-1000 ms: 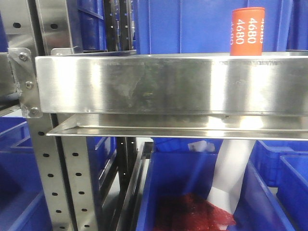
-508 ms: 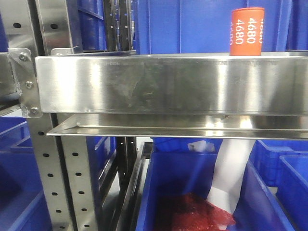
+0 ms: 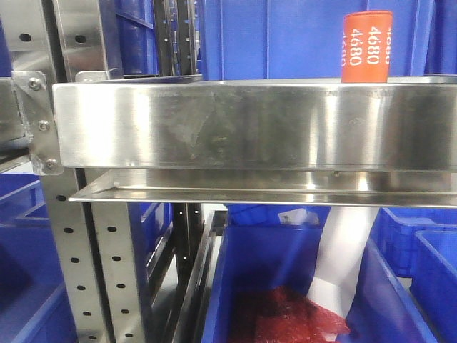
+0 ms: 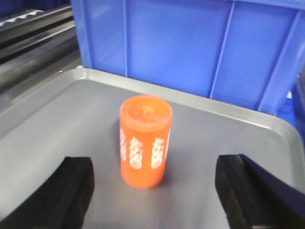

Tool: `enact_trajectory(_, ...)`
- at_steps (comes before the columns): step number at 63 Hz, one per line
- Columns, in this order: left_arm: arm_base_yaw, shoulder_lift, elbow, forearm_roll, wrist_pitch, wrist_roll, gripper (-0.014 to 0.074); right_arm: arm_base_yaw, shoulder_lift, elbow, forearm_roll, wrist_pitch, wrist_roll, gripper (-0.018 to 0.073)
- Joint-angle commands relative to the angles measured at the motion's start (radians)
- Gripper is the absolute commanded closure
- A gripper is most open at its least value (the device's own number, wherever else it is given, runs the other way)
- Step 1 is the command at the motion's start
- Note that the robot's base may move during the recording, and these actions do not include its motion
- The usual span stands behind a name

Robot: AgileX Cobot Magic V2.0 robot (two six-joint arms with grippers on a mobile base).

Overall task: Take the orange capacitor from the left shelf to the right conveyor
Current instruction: 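Close the right gripper around the orange cylinder and lift it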

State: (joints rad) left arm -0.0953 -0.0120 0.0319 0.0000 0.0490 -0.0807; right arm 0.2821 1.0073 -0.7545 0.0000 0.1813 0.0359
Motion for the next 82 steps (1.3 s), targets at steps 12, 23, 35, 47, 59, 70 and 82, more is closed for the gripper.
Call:
enact_trajectory(12, -0.008, -0.019, -0.005, 0.0, -0.087, 0.0, 0.0701, 0.003, 0.127, -0.04, 0.0, -0.238, -0.01, -0.0057)
enact_trajectory(23, -0.008, -0.019, -0.005, 0.0, -0.087, 0.0, 0.0701, 0.003, 0.191, -0.04, 0.0, -0.29, -0.01, -0.0057)
enact_trajectory(35, -0.008, -0.019, -0.005, 0.0, -0.087, 0.0, 0.0701, 0.003, 0.26, -0.04, 0.0, -0.352, -0.01, -0.0057)
enact_trajectory(47, -0.008, -0.019, -0.005, 0.0, -0.087, 0.0, 0.0701, 0.003, 0.337, -0.04, -0.007, -0.419, -0.009, -0.0057)
enact_trajectory(59, -0.008, -0.019, -0.005, 0.0, -0.087, 0.0, 0.0701, 0.003, 0.368, -0.04, -0.024, -0.452, -0.009, 0.0021)
enact_trajectory(70, -0.008, -0.019, -0.005, 0.0, -0.087, 0.0, 0.0701, 0.003, 0.366, -0.04, -0.035, -0.475, -0.009, 0.0316)
enact_trajectory(82, -0.008, -0.019, -0.005, 0.0, -0.087, 0.0, 0.0701, 0.003, 0.32, -0.04, -0.042, -0.48, -0.009, 0.0501)
